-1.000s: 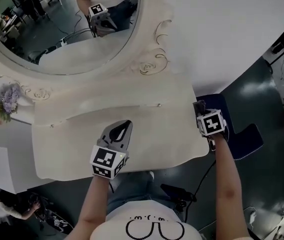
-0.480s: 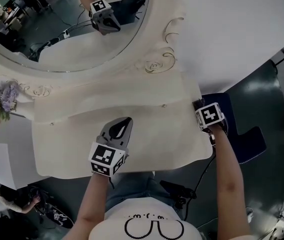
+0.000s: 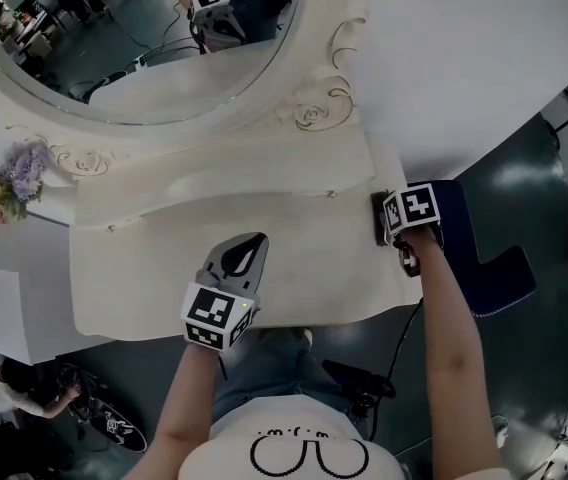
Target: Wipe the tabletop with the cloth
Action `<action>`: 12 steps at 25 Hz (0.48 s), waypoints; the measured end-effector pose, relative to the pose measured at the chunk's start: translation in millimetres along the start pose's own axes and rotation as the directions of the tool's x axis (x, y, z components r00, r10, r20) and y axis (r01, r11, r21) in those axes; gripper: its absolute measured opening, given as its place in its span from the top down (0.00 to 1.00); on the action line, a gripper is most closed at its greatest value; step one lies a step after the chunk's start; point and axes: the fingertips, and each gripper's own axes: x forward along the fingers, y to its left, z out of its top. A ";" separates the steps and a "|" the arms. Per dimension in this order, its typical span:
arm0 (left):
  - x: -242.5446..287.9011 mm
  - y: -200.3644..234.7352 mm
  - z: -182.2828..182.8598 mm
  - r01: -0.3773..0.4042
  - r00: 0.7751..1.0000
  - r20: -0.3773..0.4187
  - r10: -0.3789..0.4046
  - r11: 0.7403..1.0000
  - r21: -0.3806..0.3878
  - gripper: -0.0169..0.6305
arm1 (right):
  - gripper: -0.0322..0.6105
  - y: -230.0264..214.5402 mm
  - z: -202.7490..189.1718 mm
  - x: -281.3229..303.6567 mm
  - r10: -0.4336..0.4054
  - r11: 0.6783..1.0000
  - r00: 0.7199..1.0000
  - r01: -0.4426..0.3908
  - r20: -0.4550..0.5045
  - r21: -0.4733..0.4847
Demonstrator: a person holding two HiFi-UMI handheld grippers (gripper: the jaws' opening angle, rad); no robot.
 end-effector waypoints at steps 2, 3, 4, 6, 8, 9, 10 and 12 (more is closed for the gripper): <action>-7.3 -2.9 0.2 -0.015 1.000 0.009 0.015 1.000 0.004 0.98 | 0.82 8.3 -0.7 1.1 0.003 1.000 1.000 -0.003 0.003 -0.007; -11.4 -4.0 0.9 -0.024 1.000 0.014 0.024 1.000 0.006 0.98 | 0.82 12.6 -0.9 1.7 0.006 1.000 1.000 -0.006 0.005 -0.009; -15.8 -4.9 1.5 -0.033 0.999 0.020 0.033 0.999 0.007 0.98 | 0.82 16.9 -1.1 2.4 0.009 1.000 1.000 -0.009 0.006 -0.011; -25.0 -6.0 2.1 -0.051 0.998 0.030 0.051 0.999 0.006 0.98 | 0.82 25.1 -1.0 3.6 0.020 1.000 1.000 -0.020 0.010 -0.010; -34.6 -6.6 1.0 -0.068 0.997 0.033 0.067 0.998 0.004 0.98 | 0.82 33.5 -0.1 4.2 0.035 0.999 0.999 -0.035 0.013 -0.001; -39.6 -6.7 -0.3 -0.074 0.997 0.033 0.074 0.997 0.002 0.98 | 0.82 38.0 0.5 4.5 0.043 0.999 0.999 -0.043 0.015 0.004; -44.4 -6.4 -2.1 -0.081 0.996 0.032 0.081 0.997 0.001 0.98 | 0.82 42.8 1.0 5.0 0.051 0.999 0.999 -0.051 0.016 0.009; -53.0 -3.2 -6.1 -0.097 0.995 0.031 0.097 0.995 -0.005 0.98 | 0.82 53.4 1.7 6.3 0.064 0.998 0.998 -0.065 0.018 0.015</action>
